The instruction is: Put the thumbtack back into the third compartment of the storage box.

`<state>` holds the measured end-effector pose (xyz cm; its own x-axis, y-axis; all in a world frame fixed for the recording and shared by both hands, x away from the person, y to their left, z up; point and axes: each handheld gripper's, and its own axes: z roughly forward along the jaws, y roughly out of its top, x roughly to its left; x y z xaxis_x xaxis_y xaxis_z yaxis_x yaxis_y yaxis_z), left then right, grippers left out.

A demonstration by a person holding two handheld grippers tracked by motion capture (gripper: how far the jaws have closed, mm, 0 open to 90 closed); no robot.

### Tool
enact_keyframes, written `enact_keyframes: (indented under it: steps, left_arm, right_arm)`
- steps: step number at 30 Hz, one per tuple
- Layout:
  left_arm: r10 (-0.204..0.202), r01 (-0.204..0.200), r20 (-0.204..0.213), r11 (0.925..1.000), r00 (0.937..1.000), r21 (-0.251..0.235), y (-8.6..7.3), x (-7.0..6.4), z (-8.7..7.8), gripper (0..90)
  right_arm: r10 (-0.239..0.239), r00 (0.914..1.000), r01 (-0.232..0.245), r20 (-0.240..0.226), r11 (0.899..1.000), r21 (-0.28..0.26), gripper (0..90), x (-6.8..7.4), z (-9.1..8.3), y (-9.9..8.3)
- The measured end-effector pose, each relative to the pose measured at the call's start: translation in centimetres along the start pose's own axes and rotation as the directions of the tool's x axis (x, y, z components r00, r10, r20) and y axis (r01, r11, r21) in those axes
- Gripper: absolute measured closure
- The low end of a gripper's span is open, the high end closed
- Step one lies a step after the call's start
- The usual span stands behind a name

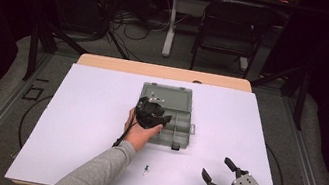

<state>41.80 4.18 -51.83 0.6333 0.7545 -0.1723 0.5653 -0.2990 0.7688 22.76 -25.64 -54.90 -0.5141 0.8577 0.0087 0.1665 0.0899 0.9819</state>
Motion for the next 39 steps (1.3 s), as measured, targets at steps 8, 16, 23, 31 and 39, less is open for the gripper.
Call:
enact_keyframes:
  steps: [8,16,23,31,39]
  left_arm:
    - [0.014,-0.014,0.010,0.9988,0.9998,-0.048,-0.6,0.3,-2.1,40.7]
    - [0.032,-0.028,0.043,0.9956,0.9986,-0.089,-2.4,0.3,-5.4,37.5]
    - [0.062,-0.052,0.079,0.9905,0.9949,-0.127,-5.5,0.0,-8.5,36.0]
    - [0.090,-0.075,0.103,0.9870,0.9906,-0.142,-8.7,-0.3,-10.9,36.0]
    - [0.123,-0.108,0.096,0.9831,0.9877,-0.147,-10.4,-1.0,-12.3,36.0]
  right_arm:
    - [-0.011,0.9999,0.011,0.001,1.000,0.001,14.5,0.0,0.0,0.0]
    - [-0.011,0.9999,0.011,0.001,1.000,0.000,14.5,0.1,0.0,0.0]
    - [-0.006,1.0000,0.006,-0.001,1.000,-0.003,14.2,0.2,0.1,0.0]
    - [0.001,1.0000,-0.001,-0.003,1.000,-0.002,14.2,0.3,0.1,-0.1]
    - [-0.001,1.0000,0.001,-0.004,1.000,-0.002,14.2,0.3,0.1,-0.1]
